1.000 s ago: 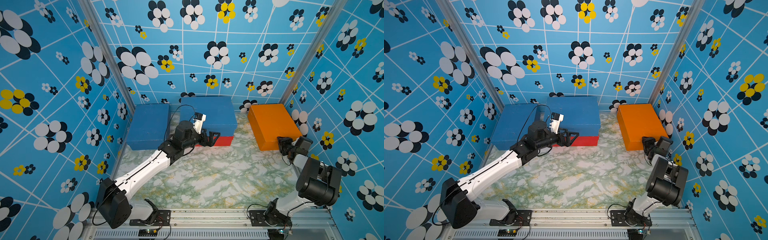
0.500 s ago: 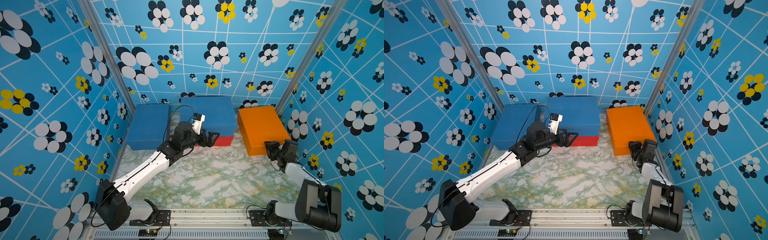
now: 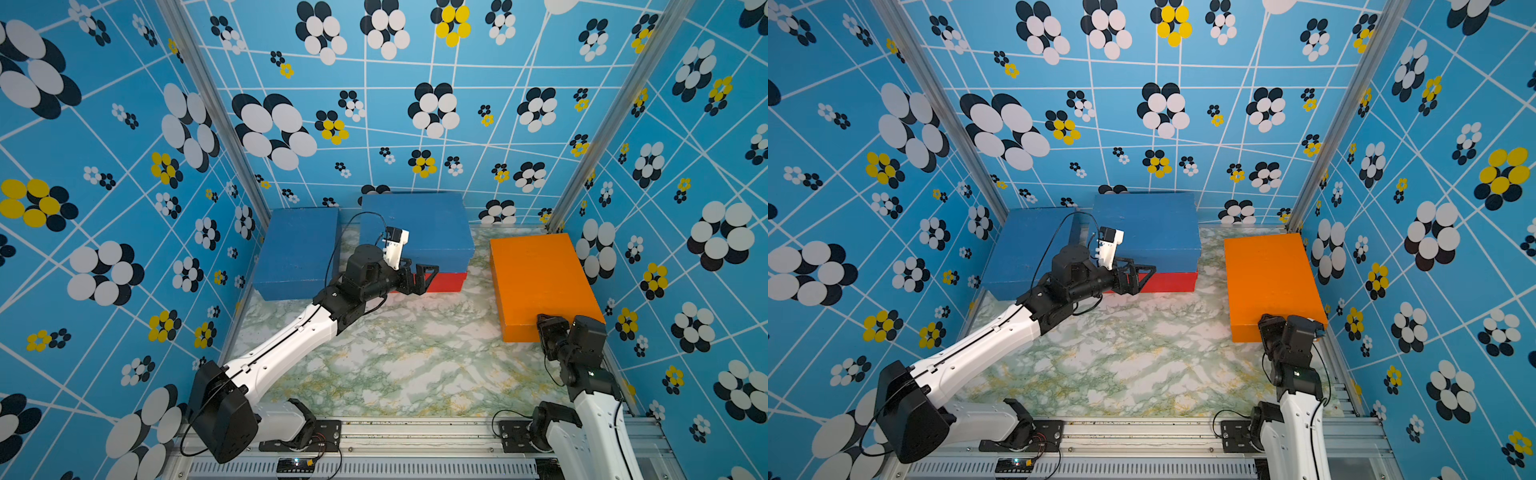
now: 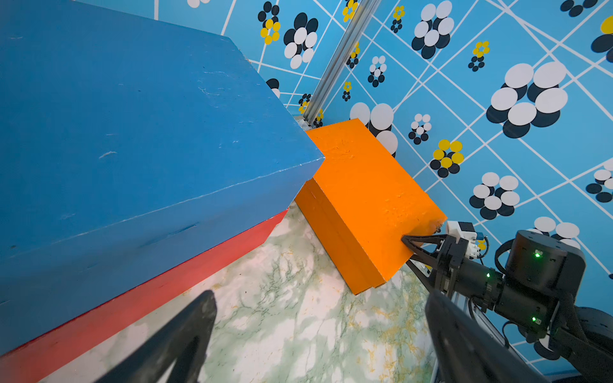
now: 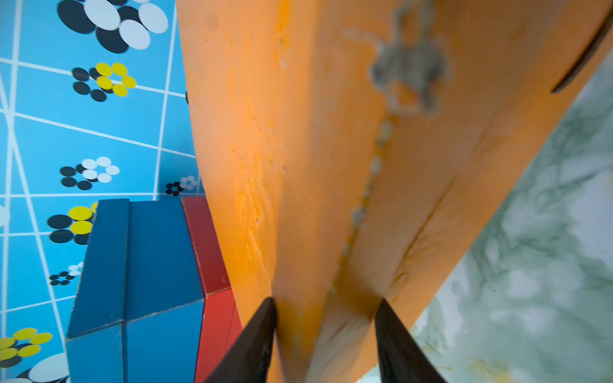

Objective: Stack the shoeboxes
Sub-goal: Move the shoebox to the center of the board.

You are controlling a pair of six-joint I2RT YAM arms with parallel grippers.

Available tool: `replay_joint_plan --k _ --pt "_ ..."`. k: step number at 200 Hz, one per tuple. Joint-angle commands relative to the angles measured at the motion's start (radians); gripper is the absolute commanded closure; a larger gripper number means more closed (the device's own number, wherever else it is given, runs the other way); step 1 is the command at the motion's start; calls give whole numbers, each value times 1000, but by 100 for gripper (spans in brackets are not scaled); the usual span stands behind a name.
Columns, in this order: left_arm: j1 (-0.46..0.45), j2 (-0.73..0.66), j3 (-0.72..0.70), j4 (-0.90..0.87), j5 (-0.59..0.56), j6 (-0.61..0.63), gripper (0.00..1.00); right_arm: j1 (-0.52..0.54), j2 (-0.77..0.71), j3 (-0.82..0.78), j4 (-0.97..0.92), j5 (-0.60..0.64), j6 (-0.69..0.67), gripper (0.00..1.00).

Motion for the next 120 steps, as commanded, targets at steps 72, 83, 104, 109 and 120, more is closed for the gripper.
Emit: replay_joint_plan --k 72,83,104,109,120 --pt "-100 43 109 -51 -30 33 0 9 -93 339 -408 117 -179 18" --pt "-116 57 117 -51 -31 35 0 9 -36 402 -392 163 -247 15" --pt "-153 93 127 -38 -28 22 0 8 138 545 -378 197 -385 9" --pt "-161 104 130 -33 -27 17 0 6 181 580 -381 203 -401 8" --pt "-185 130 142 -23 -21 5 1 2 256 640 -368 207 -443 7"
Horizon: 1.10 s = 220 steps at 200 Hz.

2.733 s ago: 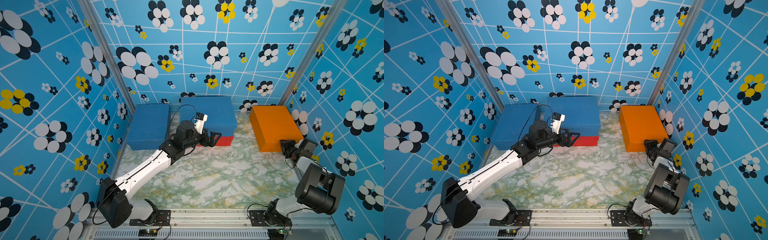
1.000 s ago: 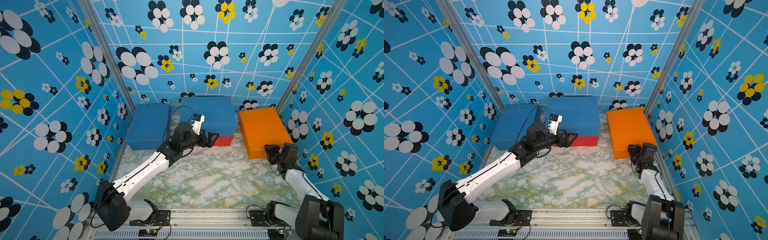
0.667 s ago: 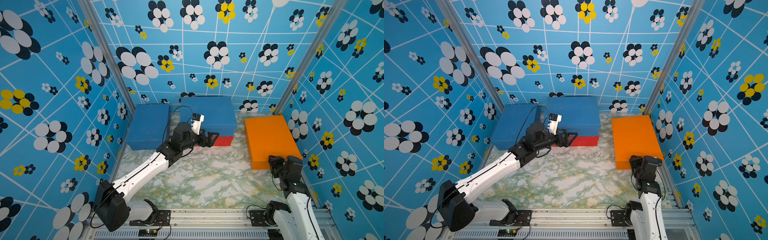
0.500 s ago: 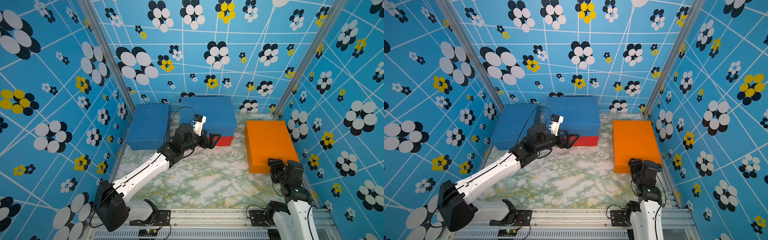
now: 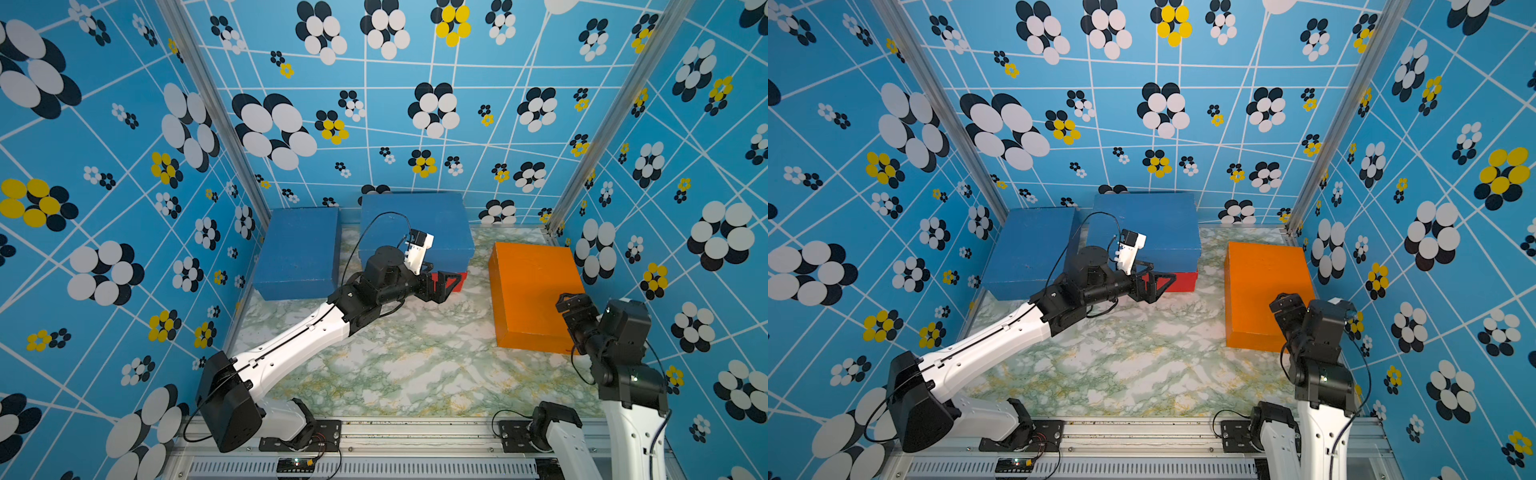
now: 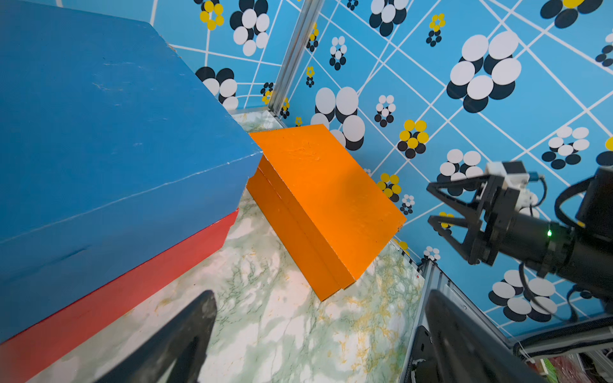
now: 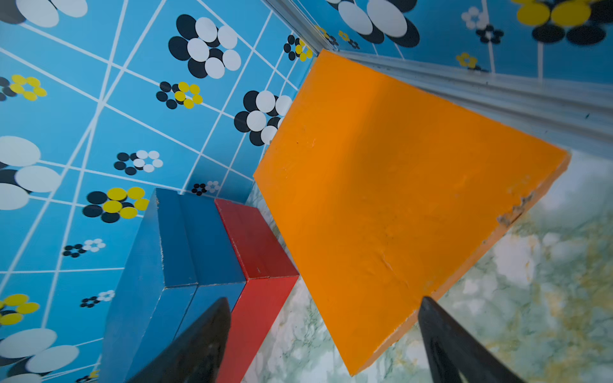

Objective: Stack the shoeboxes
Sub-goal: Move the shoebox to the center of the board.

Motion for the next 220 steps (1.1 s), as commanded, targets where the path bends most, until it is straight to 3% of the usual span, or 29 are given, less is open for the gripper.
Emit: replay_joint_plan --k 1,34,52,74,147,220 --pt "-44 57 40 6 2 -10 1 -2 149 107 1 67 -177 7" --pt "-115 166 89 43 -4 -65 1 -61 324 208 9 137 -270 1" --pt "-126 244 116 98 11 -163 0 -132 436 231 9 95 -263 1" --pt "-148 349 180 134 44 -225 1 -136 501 219 32 148 -272 1" --pt "-202 611 416 68 25 -269 1 -207 576 142 89 216 -309 1" --pt "-203 751 554 22 21 -273 0 -237 629 17 161 213 -320 1"
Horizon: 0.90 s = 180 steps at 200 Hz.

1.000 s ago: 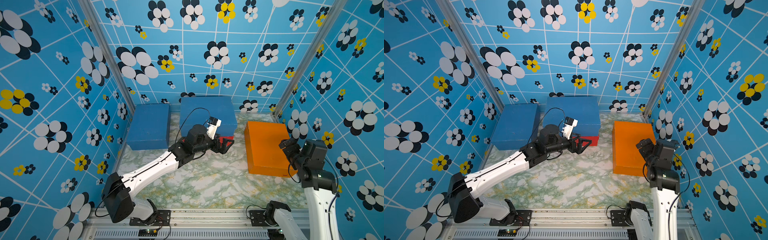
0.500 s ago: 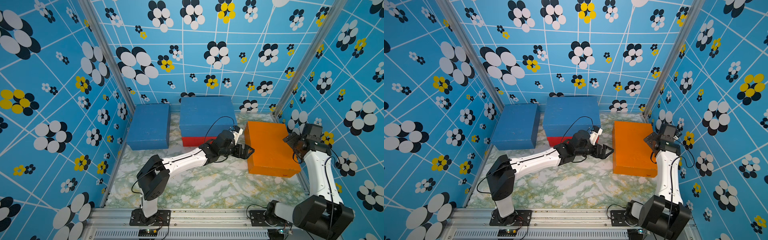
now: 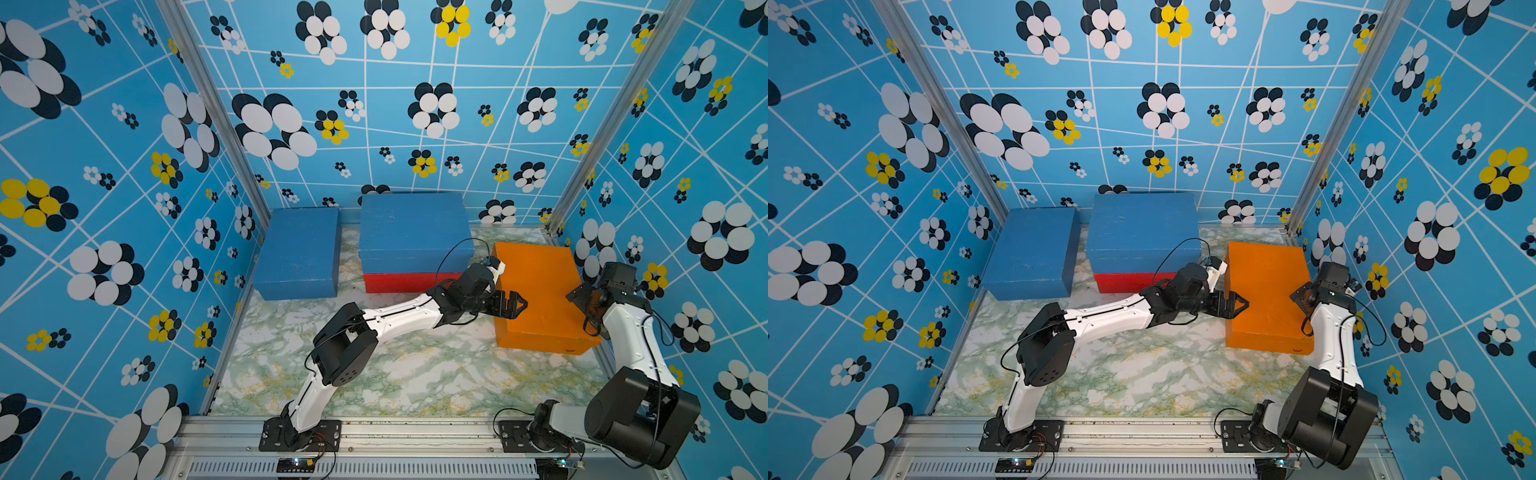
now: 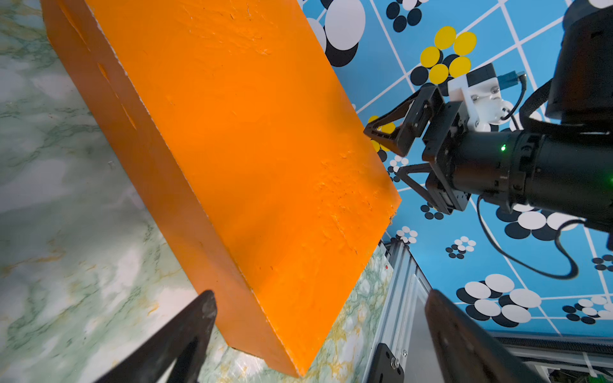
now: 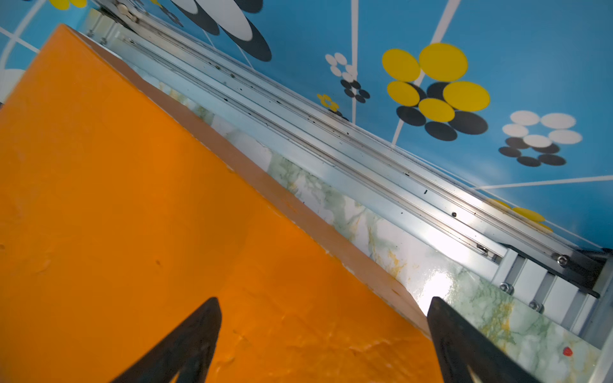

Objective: Stack the shoeboxes
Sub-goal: Move the shoebox to the center of the board.

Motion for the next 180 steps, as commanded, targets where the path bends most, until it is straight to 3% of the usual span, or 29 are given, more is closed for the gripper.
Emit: replay_joint_plan --k 1,69,132,180 --pt "2 36 57 -31 -3 0 0 -11 9 -32 39 23 -23 1" --pt "21 113 117 -59 7 -4 0 -11 -42 -134 66 -89 -32 1" --pt "41 86 92 -79 -1 15 0 -9 -228 -281 42 -276 -7 3" --pt "49 51 82 -90 -14 33 0 112 -438 -369 -29 -363 65 5"
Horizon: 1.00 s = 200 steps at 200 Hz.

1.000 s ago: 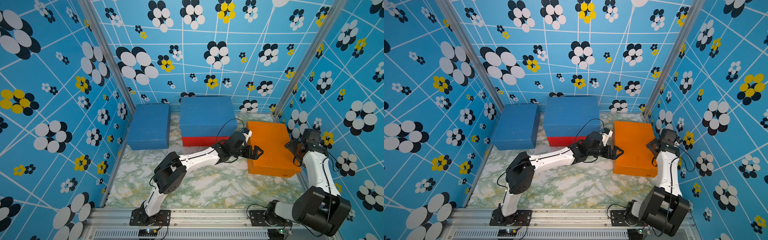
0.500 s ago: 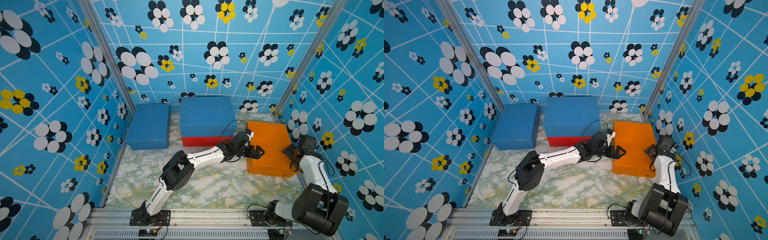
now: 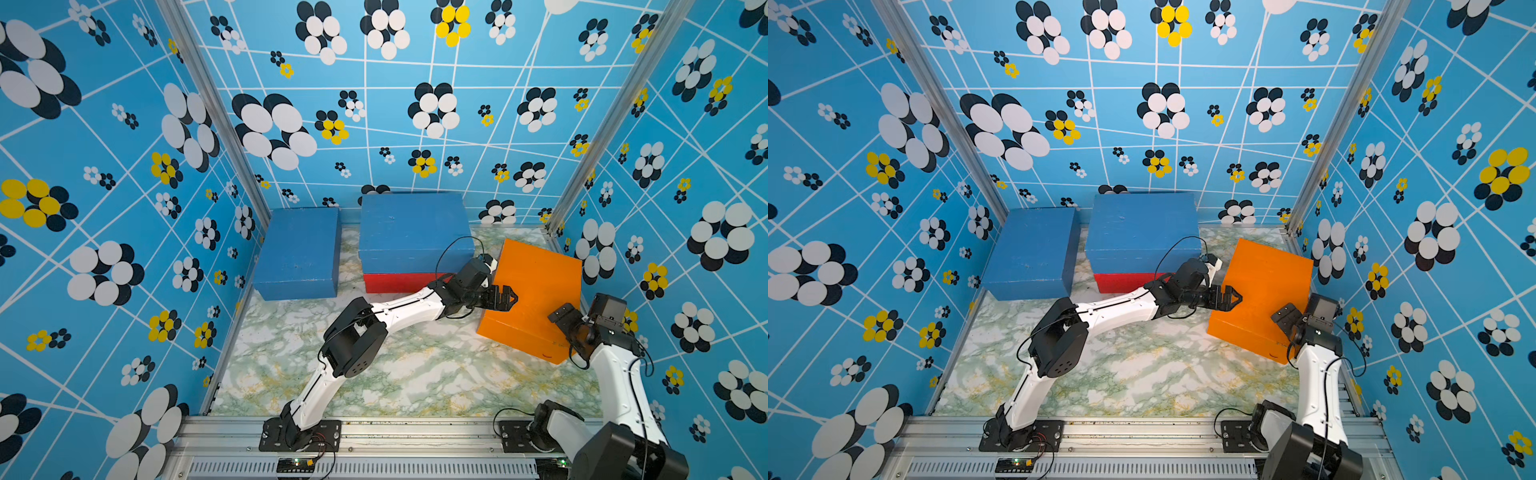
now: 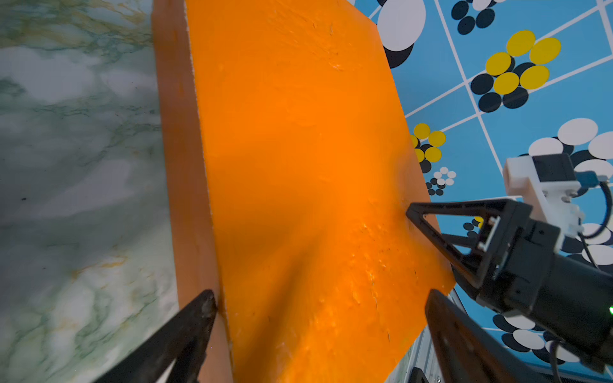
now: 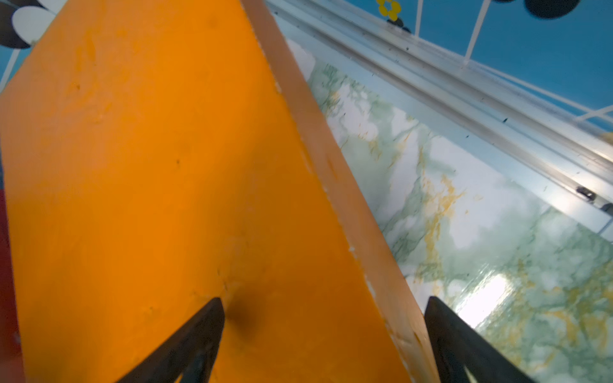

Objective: Stack the shoeboxes
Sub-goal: Move the shoebox to the center of the board.

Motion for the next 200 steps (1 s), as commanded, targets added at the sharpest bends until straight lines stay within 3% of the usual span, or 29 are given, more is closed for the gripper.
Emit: replay_joint_plan --k 1,40,79,126,169,200 --pt "-5 -41 2 -18 5 26 1 76 -88 -40 -98 -101 65 5" --pt "6 -128 -30 -79 -87 93 1 103 -228 30 -244 -7 48 4" --pt "28 -189 -44 -134 -138 126 0 103 -176 157 -261 -9 11 5" --pt "4 -276 -104 -129 -182 135 1 103 76 414 -209 -15 -87 4" --pt "-13 -354 -274 -24 -157 68 1 103 341 661 -134 -19 -55 3" --pt "-38 -421 -391 60 -141 45 0 103 439 684 -40 58 -43 3"
